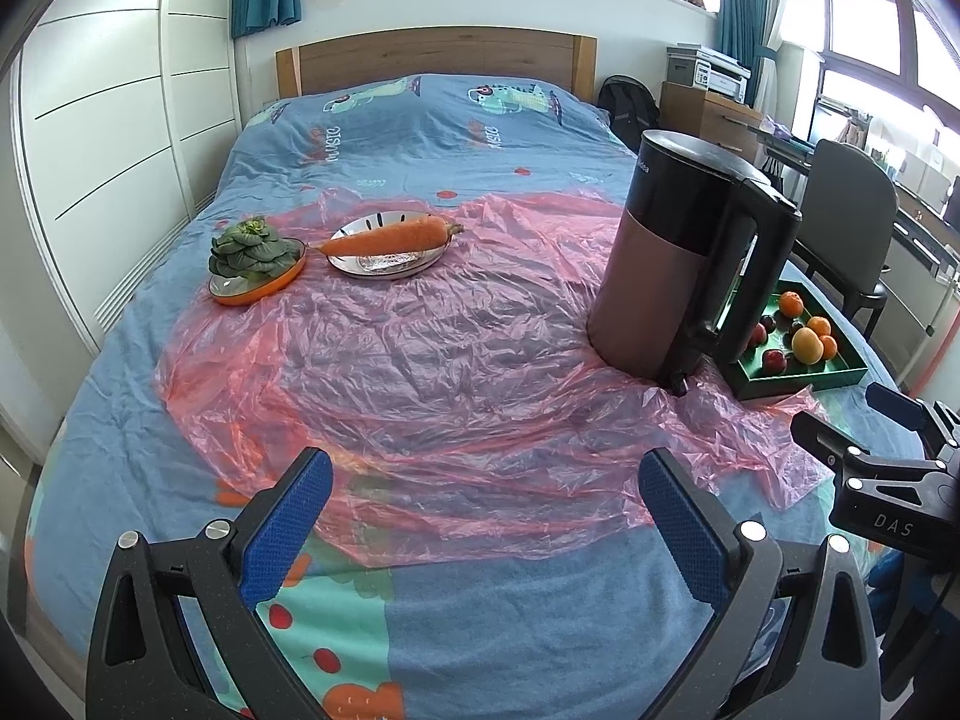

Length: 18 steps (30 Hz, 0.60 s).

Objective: Organize fruits

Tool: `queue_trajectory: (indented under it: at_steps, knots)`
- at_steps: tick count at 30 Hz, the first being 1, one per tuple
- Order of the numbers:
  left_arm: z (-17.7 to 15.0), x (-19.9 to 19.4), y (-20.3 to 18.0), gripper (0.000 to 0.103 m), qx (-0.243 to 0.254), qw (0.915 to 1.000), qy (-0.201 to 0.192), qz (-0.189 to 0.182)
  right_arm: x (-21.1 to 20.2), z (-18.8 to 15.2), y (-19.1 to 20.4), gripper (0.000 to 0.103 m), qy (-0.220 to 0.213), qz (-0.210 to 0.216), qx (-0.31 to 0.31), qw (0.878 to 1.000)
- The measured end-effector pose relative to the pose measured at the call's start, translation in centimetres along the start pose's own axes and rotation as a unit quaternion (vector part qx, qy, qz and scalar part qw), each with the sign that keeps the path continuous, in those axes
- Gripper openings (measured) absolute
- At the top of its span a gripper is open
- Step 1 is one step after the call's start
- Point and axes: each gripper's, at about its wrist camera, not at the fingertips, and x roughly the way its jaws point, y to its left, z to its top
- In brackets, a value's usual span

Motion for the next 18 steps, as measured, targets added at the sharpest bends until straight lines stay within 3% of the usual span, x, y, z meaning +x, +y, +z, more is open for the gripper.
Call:
queue_trajectory:
  at_steps: [9,18]
  knots:
    - [0.4,0.3,0.0,0.100,0.001,1.0000,0.001,0.000,0.6,0.1,-0.2,0.103,0.003,-0.001,0.002,1.000]
    - [0.3,1.1,-2.6,0.100,0.023,0.9997,0.009,-0.009,0.7,-0.1,-1.7,0.103,0.004,-0.006,0.008,1.000]
